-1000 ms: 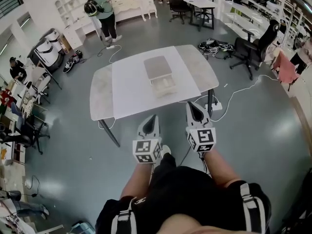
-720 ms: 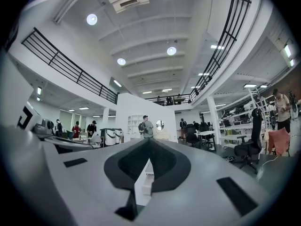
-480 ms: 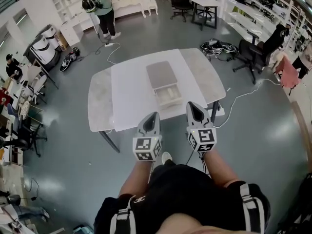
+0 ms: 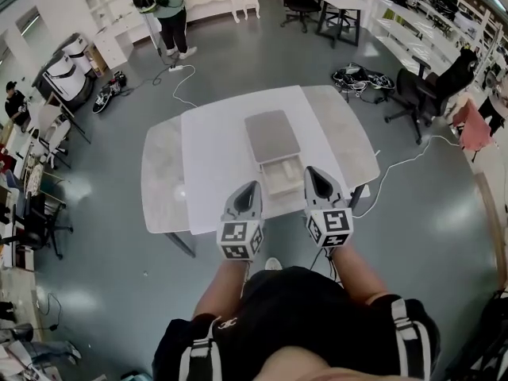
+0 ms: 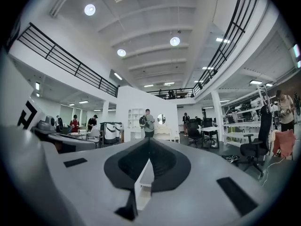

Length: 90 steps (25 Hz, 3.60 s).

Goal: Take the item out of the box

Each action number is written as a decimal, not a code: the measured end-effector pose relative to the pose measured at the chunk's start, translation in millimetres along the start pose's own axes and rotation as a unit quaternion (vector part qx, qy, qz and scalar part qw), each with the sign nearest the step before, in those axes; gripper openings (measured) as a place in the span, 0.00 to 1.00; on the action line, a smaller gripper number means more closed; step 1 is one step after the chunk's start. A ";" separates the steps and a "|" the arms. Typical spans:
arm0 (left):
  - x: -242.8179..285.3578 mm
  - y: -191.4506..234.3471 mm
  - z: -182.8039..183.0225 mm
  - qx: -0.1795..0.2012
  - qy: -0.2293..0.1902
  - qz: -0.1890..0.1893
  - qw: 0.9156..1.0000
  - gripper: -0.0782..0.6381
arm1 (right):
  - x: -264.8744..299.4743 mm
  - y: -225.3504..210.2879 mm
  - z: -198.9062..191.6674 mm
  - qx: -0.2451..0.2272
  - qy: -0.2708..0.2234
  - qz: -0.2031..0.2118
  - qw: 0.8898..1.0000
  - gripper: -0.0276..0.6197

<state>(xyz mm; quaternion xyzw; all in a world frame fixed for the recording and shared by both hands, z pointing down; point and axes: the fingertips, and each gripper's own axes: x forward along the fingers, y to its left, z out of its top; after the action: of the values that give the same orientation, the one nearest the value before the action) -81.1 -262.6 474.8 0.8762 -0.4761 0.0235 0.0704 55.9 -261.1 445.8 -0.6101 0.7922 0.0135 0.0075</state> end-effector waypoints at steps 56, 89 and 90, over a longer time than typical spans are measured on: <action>63.6 69.8 -23.1 -0.039 0.069 0.142 0.987 0.12 | 160.6 -33.1 -232.4 -0.015 0.374 0.090 0.923 0.19; 40.2 122.5 -30.2 -0.059 0.073 0.198 0.976 0.12 | 204.9 -32.6 -345.3 -0.117 0.577 0.061 0.806 0.24; 40.8 122.6 -30.1 -0.059 0.073 0.197 0.976 0.12 | 206.1 -31.0 -345.6 -0.124 0.576 0.068 0.806 0.24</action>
<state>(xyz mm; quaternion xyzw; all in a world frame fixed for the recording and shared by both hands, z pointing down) -160.7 -357.9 521.4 0.7554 -0.6336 0.0724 0.1509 34.8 -478.7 785.0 -0.4466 0.6820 -0.2420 -0.5262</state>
